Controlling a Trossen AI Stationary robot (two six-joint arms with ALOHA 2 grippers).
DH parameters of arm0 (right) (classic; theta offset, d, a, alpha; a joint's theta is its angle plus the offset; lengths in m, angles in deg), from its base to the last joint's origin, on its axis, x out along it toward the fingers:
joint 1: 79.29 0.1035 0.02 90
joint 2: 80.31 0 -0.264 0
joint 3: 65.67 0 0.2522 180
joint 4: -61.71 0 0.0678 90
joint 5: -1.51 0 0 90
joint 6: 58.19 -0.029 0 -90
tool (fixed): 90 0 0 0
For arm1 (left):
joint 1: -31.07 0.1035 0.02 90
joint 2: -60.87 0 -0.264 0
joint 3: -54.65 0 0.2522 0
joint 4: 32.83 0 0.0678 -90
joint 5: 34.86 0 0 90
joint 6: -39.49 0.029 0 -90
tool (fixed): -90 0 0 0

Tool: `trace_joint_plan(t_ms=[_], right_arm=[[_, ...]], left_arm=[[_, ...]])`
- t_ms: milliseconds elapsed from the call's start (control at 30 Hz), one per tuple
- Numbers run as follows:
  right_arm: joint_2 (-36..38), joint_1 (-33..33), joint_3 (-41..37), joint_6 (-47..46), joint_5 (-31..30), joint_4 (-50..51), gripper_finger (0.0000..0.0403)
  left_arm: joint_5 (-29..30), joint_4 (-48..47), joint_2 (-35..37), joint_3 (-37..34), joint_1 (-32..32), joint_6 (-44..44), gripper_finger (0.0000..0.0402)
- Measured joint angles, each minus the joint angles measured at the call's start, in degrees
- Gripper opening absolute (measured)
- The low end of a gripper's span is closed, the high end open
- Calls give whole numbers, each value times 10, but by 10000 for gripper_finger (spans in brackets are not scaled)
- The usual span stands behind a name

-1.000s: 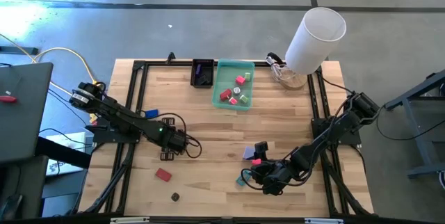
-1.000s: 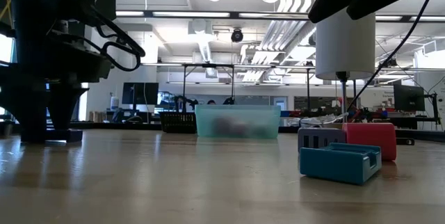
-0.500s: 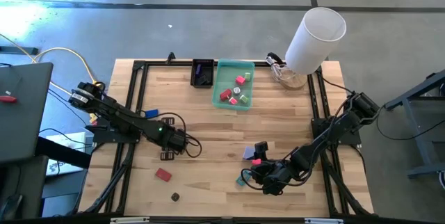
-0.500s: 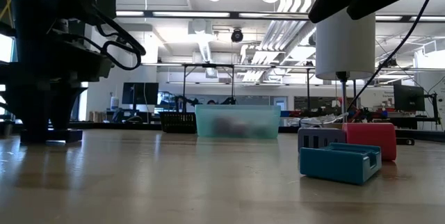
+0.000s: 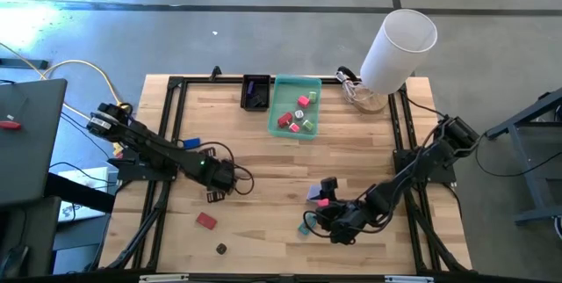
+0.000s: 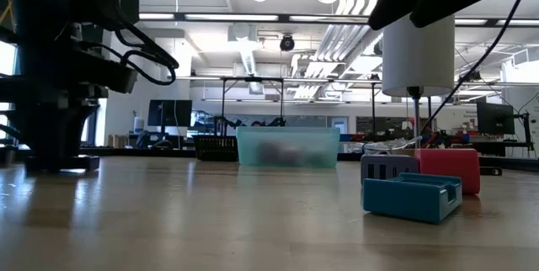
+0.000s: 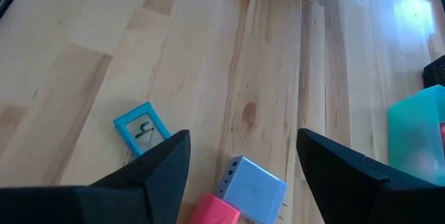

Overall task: Pick & Place Office items
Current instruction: Put the purple digital clock into the black bin

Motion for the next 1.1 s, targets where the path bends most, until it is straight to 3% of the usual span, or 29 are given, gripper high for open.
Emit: trace_joint_plan(t_ms=[200, 667, 1100], right_arm=[[0, -13, 0, 1, 16, 0, 252], [0, -18, 1, -8, 34, 18, 252], [0, -18, 1, -14, 32, 17, 252]], left_arm=[[14, 51, 29, 4, 27, 0, 140], [10, 185, 33, 5, 161, 54, 140], [9, 312, 41, 6, 185, 167, 140]])
